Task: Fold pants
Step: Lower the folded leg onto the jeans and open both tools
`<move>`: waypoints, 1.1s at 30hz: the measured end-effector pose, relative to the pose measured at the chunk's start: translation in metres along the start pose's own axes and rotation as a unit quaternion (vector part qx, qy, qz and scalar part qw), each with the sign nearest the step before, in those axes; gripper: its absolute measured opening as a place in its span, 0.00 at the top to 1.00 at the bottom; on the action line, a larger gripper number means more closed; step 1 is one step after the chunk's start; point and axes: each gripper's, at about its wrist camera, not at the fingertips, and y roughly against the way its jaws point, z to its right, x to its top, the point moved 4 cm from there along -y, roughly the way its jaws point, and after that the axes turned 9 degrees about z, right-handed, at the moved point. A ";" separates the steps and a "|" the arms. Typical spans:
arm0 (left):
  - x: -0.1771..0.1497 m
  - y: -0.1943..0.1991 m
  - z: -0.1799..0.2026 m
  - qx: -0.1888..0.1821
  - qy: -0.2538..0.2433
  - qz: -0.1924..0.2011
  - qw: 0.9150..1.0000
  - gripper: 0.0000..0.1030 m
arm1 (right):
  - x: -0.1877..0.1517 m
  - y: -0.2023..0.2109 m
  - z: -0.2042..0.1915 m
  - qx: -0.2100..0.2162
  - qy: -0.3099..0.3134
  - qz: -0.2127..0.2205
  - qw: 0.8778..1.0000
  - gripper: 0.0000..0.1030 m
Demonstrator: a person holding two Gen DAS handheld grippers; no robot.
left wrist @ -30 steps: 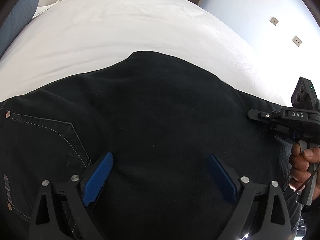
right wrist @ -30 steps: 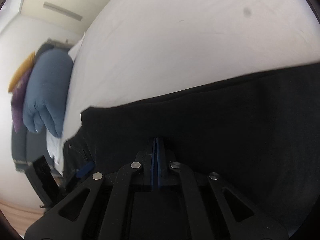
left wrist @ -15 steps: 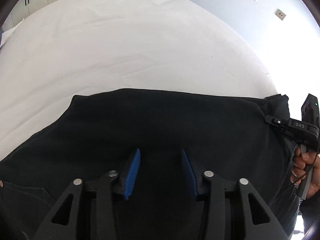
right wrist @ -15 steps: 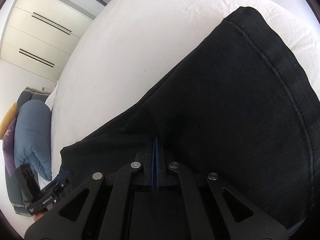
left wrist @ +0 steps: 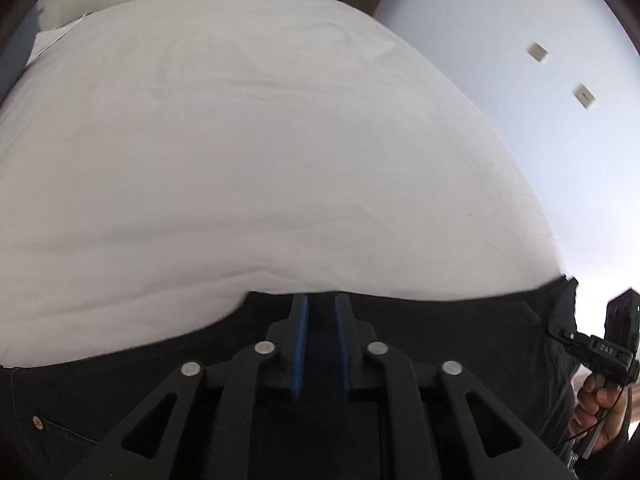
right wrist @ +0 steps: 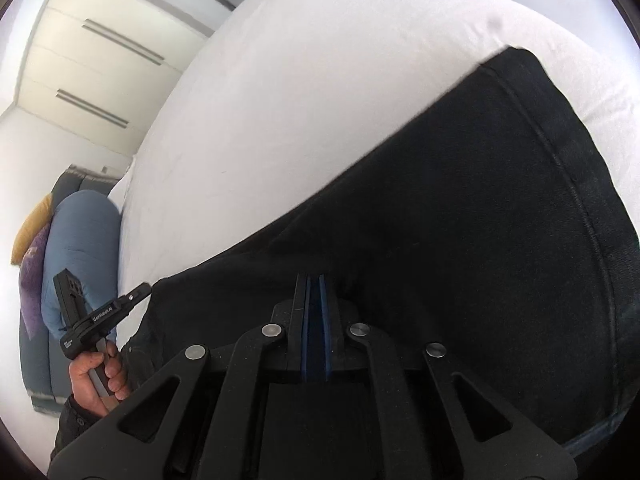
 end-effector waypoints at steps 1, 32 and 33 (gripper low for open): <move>-0.008 -0.001 0.016 -0.007 -0.019 -0.006 1.000 0.68 | -0.004 0.001 -0.012 0.022 0.010 -0.007 1.000 0.96; -0.159 0.108 -0.115 0.033 0.125 0.092 0.987 0.70 | -0.118 -0.040 0.007 0.092 0.011 -0.082 0.992 1.00; -0.163 0.113 -0.127 0.025 0.154 0.095 0.983 0.77 | -0.110 -0.028 0.023 0.079 -0.005 -0.065 0.995 1.00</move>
